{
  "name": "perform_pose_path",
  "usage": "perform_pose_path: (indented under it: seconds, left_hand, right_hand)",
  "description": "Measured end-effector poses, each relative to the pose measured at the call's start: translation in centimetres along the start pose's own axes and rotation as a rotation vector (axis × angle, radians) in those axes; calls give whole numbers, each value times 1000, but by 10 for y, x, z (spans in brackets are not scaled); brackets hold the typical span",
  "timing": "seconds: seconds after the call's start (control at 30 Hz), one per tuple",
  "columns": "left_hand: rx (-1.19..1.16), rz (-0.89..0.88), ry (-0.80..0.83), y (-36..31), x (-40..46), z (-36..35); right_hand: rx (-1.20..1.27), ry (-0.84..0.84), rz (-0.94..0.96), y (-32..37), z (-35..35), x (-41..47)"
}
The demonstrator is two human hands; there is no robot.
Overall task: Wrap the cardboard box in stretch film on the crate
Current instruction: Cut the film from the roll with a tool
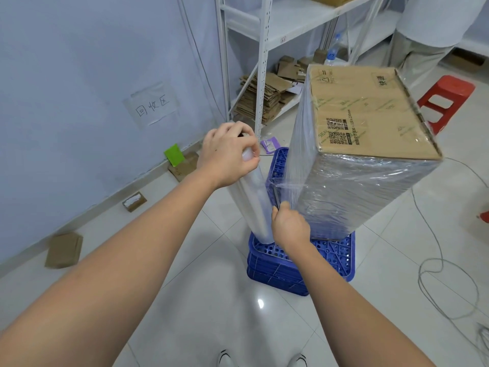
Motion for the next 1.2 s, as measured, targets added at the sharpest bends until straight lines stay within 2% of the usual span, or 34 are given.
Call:
perform_pose_path:
  seconds: [0.23, 0.43, 0.73, 1.0, 1.2]
  left_hand:
    - [-15, -6, -7, 3, 0, 1]
    - [-15, -30, -10, -4, -1, -3]
    - [-41, 26, -39, 18, -13, 3]
    - [-35, 24, -39, 12, -18, 4]
    - [-39, 27, -39, 15, -15, 5]
  right_hand:
    - [-113, 79, 1, -28, -37, -43]
    - [-46, 22, 38, -9, -20, -8]
    - [-160, 81, 47, -25, -53, -33]
    - [-67, 91, 22, -9, -36, 1]
    - [-120, 107, 12, -35, -63, -36]
Point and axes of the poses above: each hand's wrist, its own x-axis towards the middle knuckle, its own z-axis out of the back of the hand, y = z × x, the point moved 5 cm from there along x, towards the middle knuckle, and after that the axes turned 8 degrees about -x, right-handed, at the moved point
